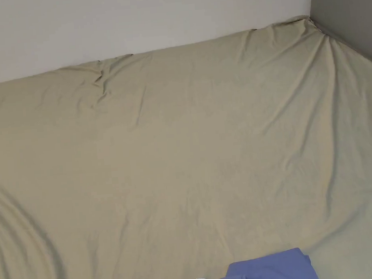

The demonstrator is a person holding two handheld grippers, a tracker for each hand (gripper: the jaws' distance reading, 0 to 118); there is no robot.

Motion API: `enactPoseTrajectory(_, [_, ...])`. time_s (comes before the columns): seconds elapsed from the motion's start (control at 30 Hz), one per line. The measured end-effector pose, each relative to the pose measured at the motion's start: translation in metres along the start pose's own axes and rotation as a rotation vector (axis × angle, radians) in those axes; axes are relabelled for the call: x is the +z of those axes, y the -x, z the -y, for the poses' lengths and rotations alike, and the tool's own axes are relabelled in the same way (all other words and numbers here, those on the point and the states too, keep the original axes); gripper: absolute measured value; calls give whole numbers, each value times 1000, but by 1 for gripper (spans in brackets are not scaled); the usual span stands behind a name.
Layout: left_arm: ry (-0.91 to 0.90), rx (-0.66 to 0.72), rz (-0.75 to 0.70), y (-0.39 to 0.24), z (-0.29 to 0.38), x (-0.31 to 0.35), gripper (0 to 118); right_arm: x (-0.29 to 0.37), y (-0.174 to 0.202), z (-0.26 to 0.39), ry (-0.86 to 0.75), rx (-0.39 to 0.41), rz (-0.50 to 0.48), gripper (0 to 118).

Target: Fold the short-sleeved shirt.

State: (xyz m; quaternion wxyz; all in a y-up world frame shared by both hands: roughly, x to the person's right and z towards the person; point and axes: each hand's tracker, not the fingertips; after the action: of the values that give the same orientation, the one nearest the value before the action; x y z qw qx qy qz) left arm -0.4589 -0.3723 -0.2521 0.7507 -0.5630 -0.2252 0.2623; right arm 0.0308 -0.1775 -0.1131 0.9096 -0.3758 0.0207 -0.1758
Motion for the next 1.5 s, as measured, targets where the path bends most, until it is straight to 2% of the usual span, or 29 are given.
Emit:
enactPoseTrajectory(0.1, [-98,61,146,2,7,39,0,-2,3,0,-5,-4,-11,0])
enactPoseTrajectory(0.17, [-203,89,184,11,11,78,0,-4,7,-1,-8,-4,-21,0])
enactPoseTrajectory(0.3, [-414,158,38,47,22,163,0,-9,7,-3,0,21,-38,0])
enactPoseTrajectory(0.47, [-421,223,-45,99,37,200,0,-13,8,0,4,27,-54,0])
enactPoseTrajectory(0.5, [-394,223,-33,112,39,200,6,-15,7,2,9,29,-55,0])
enactPoseTrajectory(0.53, [-370,251,11,123,42,197,29,-15,7,3,12,30,-56,0])
enactPoseTrajectory(0.6, [-322,325,101,145,45,184,116,-15,7,4,20,30,-53,0])
enactPoseTrajectory(0.63, [-309,341,112,153,46,175,118,-16,9,5,21,31,-49,1])
enactPoseTrajectory(0.67, [-287,349,121,157,47,166,114,-15,9,6,23,33,-44,0])
enactPoseTrajectory(0.7, [-285,351,197,160,46,162,113,-15,8,6,24,34,-39,0])
enactPoseTrajectory(0.77, [-259,356,215,160,47,146,112,-14,9,6,23,35,-31,0])
enactPoseTrajectory(0.87, [-235,323,129,170,43,134,110,-12,9,5,20,39,-22,0])
enactPoseTrajectory(0.9, [-228,319,110,171,41,132,102,-11,12,5,19,42,-21,0])
enactPoseTrajectory(0.97, [-249,315,112,170,41,136,75,-10,13,4,16,44,-20,0])
enactPoseTrajectory(1.0, [-250,324,114,171,42,136,46,-9,12,3,16,46,-20,0])
enactPoseTrajectory(1.03, [-243,331,108,169,41,137,29,-10,15,3,14,48,-22,1])
enactPoseTrajectory(1.07, [-237,310,96,167,41,139,24,-10,15,3,14,47,-22,0])
enactPoseTrajectory(1.27, [-238,273,102,151,42,152,12,-15,12,5,18,41,-31,0])
enactPoseTrajectory(1.4, [-235,191,117,109,34,163,10,-15,7,6,20,35,-40,0])
enactPoseTrajectory(1.5, [-185,137,198,59,18,151,10,-14,0,8,13,21,-45,0])
